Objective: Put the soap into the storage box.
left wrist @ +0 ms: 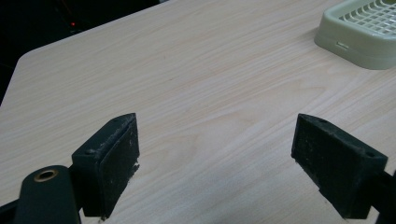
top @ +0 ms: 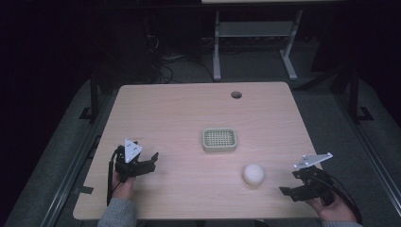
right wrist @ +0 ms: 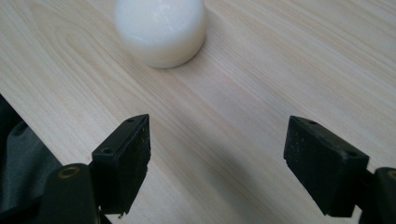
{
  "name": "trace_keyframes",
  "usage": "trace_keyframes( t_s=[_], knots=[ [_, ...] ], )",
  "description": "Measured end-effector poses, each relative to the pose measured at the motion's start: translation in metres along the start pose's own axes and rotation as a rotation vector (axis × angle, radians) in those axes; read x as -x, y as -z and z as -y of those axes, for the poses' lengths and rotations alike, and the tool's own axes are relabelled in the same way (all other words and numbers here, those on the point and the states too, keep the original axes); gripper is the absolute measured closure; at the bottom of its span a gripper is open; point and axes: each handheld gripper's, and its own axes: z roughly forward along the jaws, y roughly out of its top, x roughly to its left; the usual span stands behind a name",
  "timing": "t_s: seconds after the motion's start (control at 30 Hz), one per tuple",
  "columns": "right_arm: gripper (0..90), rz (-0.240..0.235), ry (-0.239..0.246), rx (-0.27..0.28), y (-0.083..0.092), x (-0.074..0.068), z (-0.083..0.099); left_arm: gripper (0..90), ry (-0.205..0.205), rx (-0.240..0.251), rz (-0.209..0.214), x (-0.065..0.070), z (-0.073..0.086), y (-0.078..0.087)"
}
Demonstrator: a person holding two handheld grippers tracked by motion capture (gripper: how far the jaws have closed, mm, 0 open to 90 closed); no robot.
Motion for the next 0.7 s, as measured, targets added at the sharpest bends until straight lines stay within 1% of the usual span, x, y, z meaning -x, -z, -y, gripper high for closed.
trace_keyframes(
  t_s=[0.13,0.17,0.27,0.33,0.37,0.57,0.7],
  knots=[
    [22.2,0.000,0.017,-0.015,-0.001,-0.003,-0.007,14.8,-0.002,0.005,0.001,0.000,0.000,0.000],
    [22.2,0.001,0.027,-0.020,-0.001,-0.003,-0.009,14.8,0.000,0.005,0.000,0.001,0.000,0.000],
    [22.2,-0.004,0.033,-0.027,-0.001,-0.004,-0.013,14.8,-0.003,0.002,0.001,0.000,0.000,0.000],
    [22.6,-0.005,0.047,-0.031,-0.001,-0.005,-0.016,14.8,-0.002,0.003,0.001,0.000,0.000,-0.001],
    [22.7,-0.006,0.049,-0.042,-0.001,-0.006,-0.018,14.8,-0.003,0.001,0.000,0.000,0.000,-0.001],
    [22.7,-0.011,0.070,-0.048,0.000,-0.008,-0.026,14.9,-0.001,0.000,-0.003,-0.001,0.000,0.000],
    [22.7,-0.014,0.094,-0.056,-0.003,-0.010,-0.030,14.8,0.001,-0.003,-0.004,-0.001,0.000,0.000]
  ],
)
